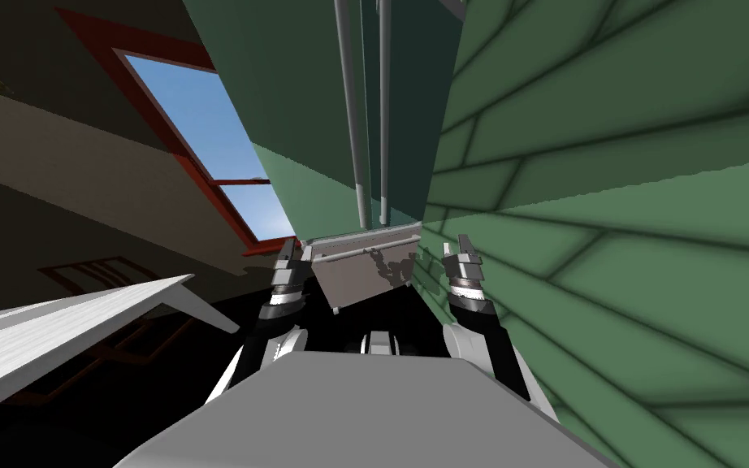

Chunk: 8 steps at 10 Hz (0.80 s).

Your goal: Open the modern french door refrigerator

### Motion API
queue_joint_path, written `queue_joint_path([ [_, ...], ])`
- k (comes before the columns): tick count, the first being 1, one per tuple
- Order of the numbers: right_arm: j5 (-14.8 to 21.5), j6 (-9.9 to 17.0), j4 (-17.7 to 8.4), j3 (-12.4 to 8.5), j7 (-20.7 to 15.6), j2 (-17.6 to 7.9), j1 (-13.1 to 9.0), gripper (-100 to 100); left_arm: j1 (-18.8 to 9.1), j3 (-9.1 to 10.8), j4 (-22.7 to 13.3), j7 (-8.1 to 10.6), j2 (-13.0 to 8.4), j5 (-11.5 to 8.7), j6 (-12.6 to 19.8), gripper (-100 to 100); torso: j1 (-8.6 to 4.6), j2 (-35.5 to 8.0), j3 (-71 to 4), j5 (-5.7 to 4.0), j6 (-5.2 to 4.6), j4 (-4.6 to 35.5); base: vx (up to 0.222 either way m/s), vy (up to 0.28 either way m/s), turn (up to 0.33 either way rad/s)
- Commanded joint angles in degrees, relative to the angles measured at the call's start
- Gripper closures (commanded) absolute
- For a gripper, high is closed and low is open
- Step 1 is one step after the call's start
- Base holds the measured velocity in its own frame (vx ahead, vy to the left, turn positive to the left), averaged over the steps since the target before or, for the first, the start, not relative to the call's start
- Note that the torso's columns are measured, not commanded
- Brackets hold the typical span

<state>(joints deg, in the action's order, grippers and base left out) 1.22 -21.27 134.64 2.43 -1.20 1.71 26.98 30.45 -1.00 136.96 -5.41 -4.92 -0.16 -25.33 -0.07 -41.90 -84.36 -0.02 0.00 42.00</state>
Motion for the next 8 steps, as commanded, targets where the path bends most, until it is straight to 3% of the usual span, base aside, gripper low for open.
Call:
queue_joint_path([
  [1,0.0,0.0,0.0,0.0,0.0,0.0,0.01,0,1.36,0.81,0.3,-0.54,-2.87,1.02,3.1,-100,-0.02,-0.05,-0.32,-0.01,0.0,0.14,0.134,-0.066,-0.017],
  [8,0.0,0.0,0.0,0.0,0.0,0.0,0.01,0,4.68,3.19,2.18,-1.64,-7.82,3.32,10.15,-100,0.01,-0.27,-0.28,0.0,0.0,0.25,0.118,-0.051,-0.018],
])
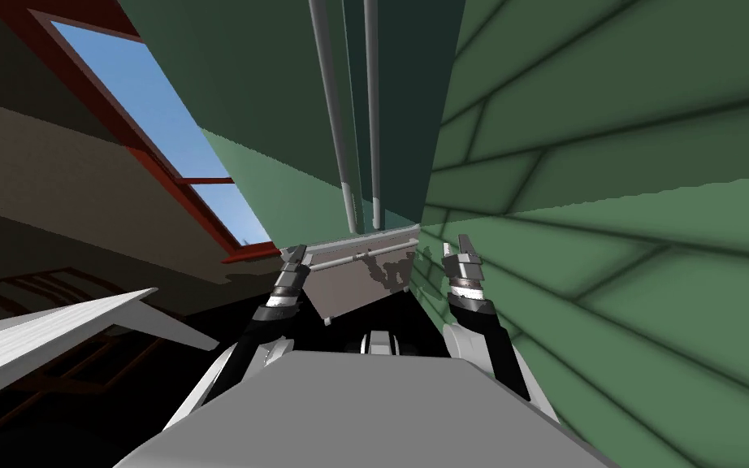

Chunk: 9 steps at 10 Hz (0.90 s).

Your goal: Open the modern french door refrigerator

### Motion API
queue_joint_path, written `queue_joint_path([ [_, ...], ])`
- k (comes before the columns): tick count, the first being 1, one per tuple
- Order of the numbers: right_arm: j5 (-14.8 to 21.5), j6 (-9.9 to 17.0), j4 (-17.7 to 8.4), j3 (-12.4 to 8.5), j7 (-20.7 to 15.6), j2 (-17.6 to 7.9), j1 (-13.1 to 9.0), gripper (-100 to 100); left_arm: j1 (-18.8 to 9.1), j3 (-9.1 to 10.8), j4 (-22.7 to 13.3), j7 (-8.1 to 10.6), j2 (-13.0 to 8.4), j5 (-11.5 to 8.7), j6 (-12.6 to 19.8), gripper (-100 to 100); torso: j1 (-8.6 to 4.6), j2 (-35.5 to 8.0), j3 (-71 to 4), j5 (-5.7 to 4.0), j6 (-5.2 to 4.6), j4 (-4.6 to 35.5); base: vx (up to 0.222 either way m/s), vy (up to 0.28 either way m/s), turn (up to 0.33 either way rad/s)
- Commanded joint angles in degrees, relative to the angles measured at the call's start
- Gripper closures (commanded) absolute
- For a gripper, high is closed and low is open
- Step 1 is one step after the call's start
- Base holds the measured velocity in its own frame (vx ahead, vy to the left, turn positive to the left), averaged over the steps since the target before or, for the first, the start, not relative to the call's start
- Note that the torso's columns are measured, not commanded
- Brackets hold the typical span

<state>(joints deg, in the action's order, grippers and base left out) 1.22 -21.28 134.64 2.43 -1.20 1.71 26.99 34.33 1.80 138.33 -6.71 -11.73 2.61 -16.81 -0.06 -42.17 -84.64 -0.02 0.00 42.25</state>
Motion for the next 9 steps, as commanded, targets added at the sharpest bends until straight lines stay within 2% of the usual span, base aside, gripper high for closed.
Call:
queue_joint_path([
  [1,0.0,0.0,0.0,0.0,0.0,0.0,0.0,0,1.19,0.64,1.14,-0.47,-1.62,0.81,2.4,-100,0.02,-0.04,0.02,0.0,0.0,0.01,0.094,-0.057,-0.012],
  [6,0.0,0.0,0.0,0.0,0.0,0.0,0.0,0,4.5,2.81,2.82,-1.52,-6.8,2.92,8.62,-100,0.0,0.01,-0.01,0.01,0.0,-0.01,0.129,-0.064,-0.025],
  [8,0.0,0.0,0.0,0.0,0.0,0.0,0.0,0,5.83,3.64,2.91,-1.94,-9.17,3.73,10.97,-100,0.06,-0.08,0.05,0.01,0.0,0.03,0.151,-0.065,-0.022],
  [9,0.0,0.0,0.0,0.0,0.0,0.0,0.0,0,6.87,4.27,2.89,-2.27,-11.02,4.34,12.72,-100,0.1,-0.16,0.09,0.03,0.0,0.04,0.146,-0.064,-0.03],
])
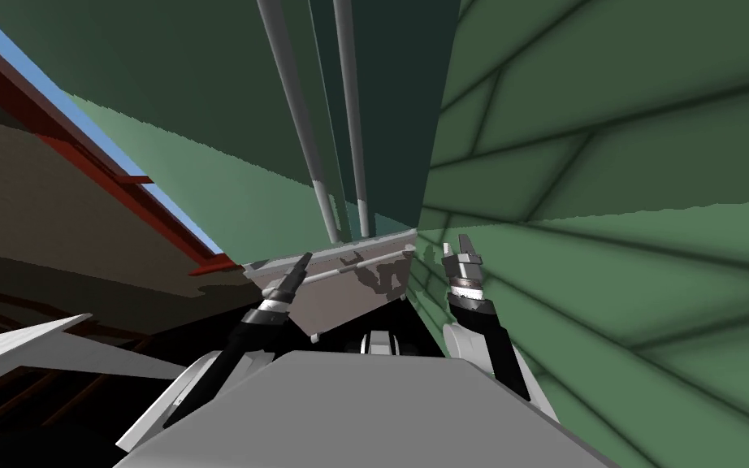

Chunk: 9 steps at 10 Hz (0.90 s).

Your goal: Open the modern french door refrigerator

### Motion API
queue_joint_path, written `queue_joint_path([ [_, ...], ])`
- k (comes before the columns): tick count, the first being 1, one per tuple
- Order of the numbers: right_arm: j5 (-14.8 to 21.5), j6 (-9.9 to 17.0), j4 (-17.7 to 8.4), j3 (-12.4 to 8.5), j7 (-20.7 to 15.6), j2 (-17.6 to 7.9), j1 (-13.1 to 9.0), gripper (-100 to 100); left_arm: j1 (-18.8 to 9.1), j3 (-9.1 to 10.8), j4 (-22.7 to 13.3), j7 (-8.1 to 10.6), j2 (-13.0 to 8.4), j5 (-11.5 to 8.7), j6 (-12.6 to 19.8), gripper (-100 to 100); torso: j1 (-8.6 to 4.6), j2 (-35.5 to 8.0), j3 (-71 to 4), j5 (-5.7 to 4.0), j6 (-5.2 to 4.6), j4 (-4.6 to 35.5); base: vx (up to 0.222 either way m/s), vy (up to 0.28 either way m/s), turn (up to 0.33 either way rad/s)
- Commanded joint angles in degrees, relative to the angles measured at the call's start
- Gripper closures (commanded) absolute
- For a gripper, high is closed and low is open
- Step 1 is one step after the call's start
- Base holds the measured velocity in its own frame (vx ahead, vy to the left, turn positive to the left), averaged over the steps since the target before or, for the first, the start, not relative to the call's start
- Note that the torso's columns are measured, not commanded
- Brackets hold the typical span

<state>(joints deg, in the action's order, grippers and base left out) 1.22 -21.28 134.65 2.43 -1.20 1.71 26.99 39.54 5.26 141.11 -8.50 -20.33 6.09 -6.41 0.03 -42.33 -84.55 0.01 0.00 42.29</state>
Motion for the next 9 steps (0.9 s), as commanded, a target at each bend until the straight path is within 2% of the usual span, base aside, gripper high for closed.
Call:
queue_joint_path([
  [1,0.0,0.0,0.0,0.0,0.0,0.0,0.0,0,2.21,1.14,0.11,-0.65,-3.38,1.18,3.25,-100,-0.01,0.02,0.0,0.0,0.0,0.0,0.154,-0.054,-0.024],
  [5,0.0,0.0,0.0,0.0,0.0,0.0,-0.01,0,4.45,2.47,0.81,-1.34,-6.97,2.49,6.97,-100,-0.06,-0.05,0.04,-0.02,0.0,0.02,0.109,-0.047,-0.018],
  [6,0.0,0.0,0.0,0.0,0.0,0.0,-0.01,0,5.44,3.07,2.0,-1.65,-8.44,3.08,8.63,-100,-0.03,-0.01,0.02,-0.01,0.0,0.01,0.121,-0.041,-0.027],
  [9,0.0,0.0,0.0,0.0,0.0,0.0,0.0,0,6.63,3.76,5.34,-2.01,-10.22,3.75,10.51,-100,-0.05,0.09,-0.06,-0.01,0.0,-0.03,0.118,-0.047,-0.016],
])
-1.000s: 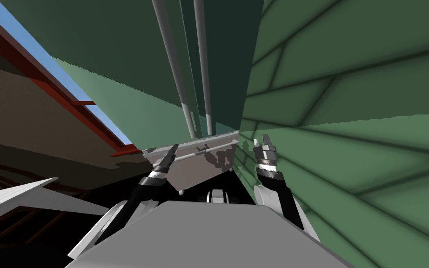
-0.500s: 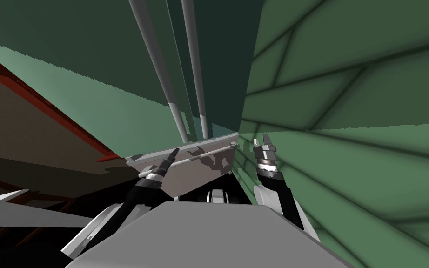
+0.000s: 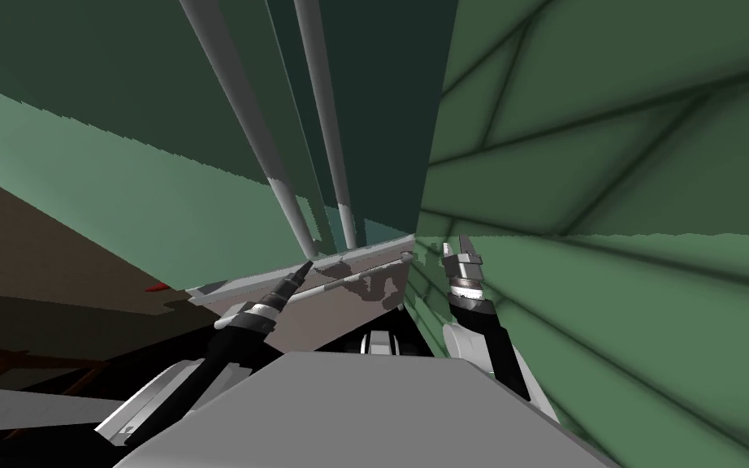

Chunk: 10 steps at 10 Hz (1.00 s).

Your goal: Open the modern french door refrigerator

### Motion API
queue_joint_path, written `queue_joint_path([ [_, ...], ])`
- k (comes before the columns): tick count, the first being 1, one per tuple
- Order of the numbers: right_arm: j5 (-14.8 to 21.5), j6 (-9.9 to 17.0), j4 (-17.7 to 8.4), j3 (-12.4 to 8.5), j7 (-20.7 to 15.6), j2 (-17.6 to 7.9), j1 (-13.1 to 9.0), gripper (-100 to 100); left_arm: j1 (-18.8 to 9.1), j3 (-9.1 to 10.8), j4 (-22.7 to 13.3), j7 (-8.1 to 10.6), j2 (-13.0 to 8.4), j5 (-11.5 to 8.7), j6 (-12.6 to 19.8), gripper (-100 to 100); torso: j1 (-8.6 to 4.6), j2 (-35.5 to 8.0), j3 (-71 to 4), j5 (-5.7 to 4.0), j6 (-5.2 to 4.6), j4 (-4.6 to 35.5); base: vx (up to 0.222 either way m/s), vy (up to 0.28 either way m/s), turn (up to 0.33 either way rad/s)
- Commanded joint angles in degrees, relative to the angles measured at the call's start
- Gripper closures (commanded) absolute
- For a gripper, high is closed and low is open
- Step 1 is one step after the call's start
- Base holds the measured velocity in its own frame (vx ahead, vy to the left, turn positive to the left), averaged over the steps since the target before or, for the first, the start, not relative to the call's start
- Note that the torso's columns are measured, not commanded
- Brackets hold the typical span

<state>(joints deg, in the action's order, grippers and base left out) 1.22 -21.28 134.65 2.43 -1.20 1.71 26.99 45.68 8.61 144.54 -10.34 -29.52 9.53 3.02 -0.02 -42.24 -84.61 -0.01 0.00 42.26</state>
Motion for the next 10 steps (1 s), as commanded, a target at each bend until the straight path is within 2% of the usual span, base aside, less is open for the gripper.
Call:
queue_joint_path([
  [1,0.0,0.0,0.0,0.0,0.0,0.0,-0.01,0,0.77,0.56,3.3,-0.25,-1.47,0.45,1.49,-100,-0.01,-0.18,0.11,0.0,0.0,0.05,0.06,-0.038,-0.007],
  [2,0.0,0.0,0.0,0.0,0.0,0.0,-0.01,0,0.96,0.67,4.54,-0.31,-1.78,0.56,1.77,-100,0.04,-0.23,0.16,0.01,0.0,0.08,0.043,-0.018,-0.006],
  [3,0.0,0.0,0.0,0.0,0.0,0.0,-0.01,0,0.93,0.63,3.75,-0.23,-1.54,0.47,1.4,-100,0.1,-0.21,0.15,0.03,0.0,0.07,0.016,-0.007,-0.001],
  [4,0.0,0.0,-0.01,0.0,0.0,0.0,-0.02,0,1.56,2.34,5.17,0.68,-2.72,-0.45,2.41,-100,0.12,-0.19,0.13,0.04,0.0,0.06,0.103,-0.037,-0.005],
  [5,0.0,0.0,-0.01,0.0,0.0,0.0,0.0,0,1.46,1.46,4.55,0.1,-2.05,0.07,1.73,-100,-0.03,0.13,-0.05,0.0,0.0,-0.02,0.064,-0.023,0.004],
  [6,0.0,0.0,0.0,0.0,0.0,0.0,-0.01,0,1.52,1.59,4.65,0.21,-2.11,0.01,1.8,100,0.01,0.03,-0.03,0.0,0.0,-0.02,0.007,-0.005,-0.006],
  [7,0.0,0.0,0.0,0.0,0.0,0.0,-0.02,0,1.11,0.57,4.88,0.45,-4.24,-0.46,0.63,100,0.16,-0.09,0.06,0.06,0.04,0.01,-0.152,0.084,-0.188],
  [8,0.0,0.01,-0.01,0.0,0.0,-0.01,-0.05,0,1.11,0.57,4.88,0.45,-4.24,-0.46,0.63,100,0.77,-0.37,0.23,0.28,0.09,0.04,-0.194,0.119,-0.157],
  [10,0.0,0.01,-0.01,-0.01,0.0,-0.01,-0.04,0,0.74,-0.35,4.99,0.72,-6.32,-0.94,-0.42,100,0.85,-0.5,0.34,0.29,0.43,0.21,-0.178,0.109,-0.109],
])
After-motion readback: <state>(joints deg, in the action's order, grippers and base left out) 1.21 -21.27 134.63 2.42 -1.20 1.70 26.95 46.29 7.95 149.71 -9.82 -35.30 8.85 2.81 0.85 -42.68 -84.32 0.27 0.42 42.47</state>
